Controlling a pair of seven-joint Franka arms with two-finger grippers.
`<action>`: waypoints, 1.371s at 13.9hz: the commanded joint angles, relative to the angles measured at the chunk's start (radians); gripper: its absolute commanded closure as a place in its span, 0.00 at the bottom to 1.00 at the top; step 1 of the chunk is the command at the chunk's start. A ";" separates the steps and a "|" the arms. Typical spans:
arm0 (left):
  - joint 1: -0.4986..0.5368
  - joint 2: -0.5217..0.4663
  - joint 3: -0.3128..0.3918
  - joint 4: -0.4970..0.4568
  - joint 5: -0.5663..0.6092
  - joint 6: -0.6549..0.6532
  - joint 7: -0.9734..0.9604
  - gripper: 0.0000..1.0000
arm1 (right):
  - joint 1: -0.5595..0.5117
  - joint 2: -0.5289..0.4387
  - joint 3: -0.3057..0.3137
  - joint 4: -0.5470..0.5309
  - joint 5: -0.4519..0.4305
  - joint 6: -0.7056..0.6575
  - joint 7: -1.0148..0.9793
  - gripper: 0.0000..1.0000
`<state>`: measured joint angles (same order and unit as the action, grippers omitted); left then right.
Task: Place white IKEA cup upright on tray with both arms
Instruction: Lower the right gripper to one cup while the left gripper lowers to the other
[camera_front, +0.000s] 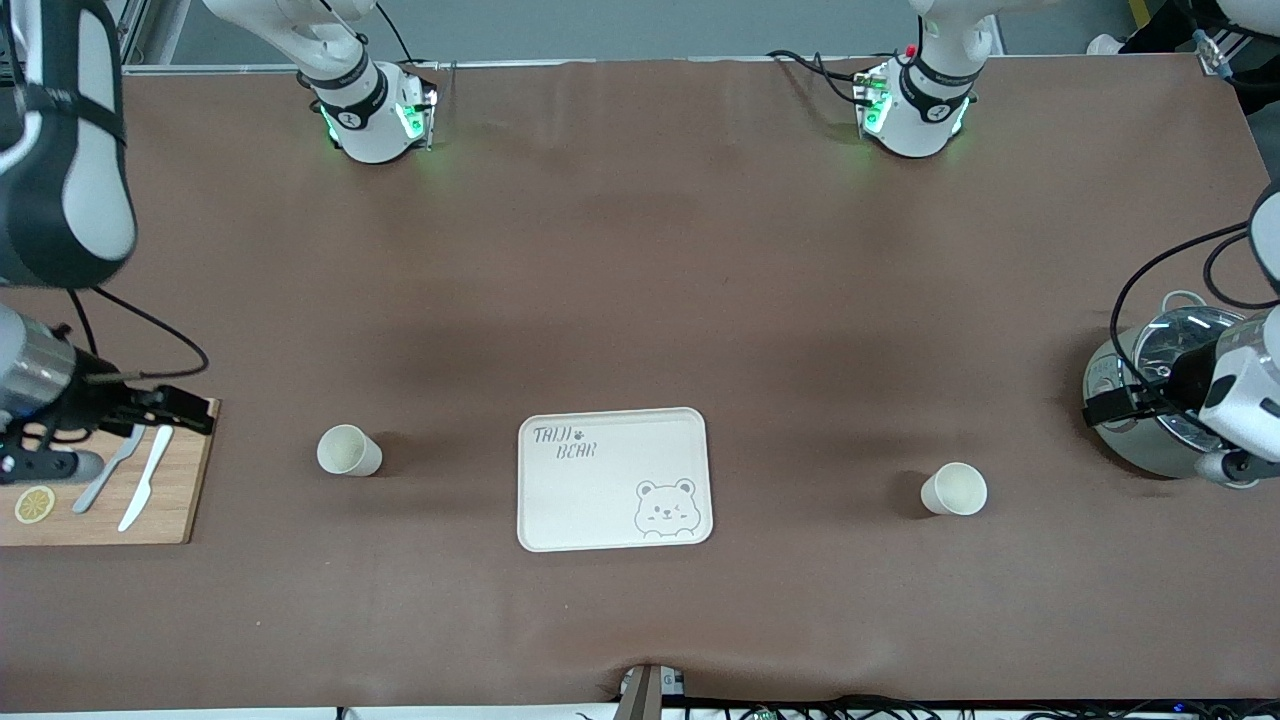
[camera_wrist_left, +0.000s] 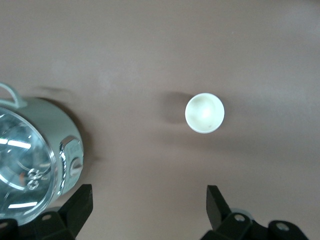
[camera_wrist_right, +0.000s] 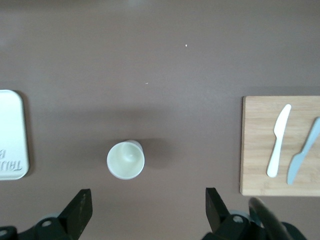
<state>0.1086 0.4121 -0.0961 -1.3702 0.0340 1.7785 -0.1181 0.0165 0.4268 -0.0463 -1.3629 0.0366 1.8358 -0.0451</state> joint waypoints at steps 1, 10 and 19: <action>-0.001 0.048 -0.001 0.013 -0.010 0.062 0.017 0.00 | -0.015 0.070 0.003 0.013 0.008 0.057 -0.015 0.00; -0.033 0.201 -0.007 0.010 -0.010 0.180 0.012 0.00 | -0.009 0.132 0.003 -0.218 0.023 0.349 -0.105 0.00; -0.040 0.327 -0.007 0.008 0.012 0.306 0.006 0.00 | 0.019 0.132 0.005 -0.278 0.023 0.313 -0.130 0.00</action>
<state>0.0686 0.7184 -0.1015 -1.3715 0.0343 2.0661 -0.1181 0.0289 0.5833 -0.0430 -1.6020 0.0477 2.1451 -0.1603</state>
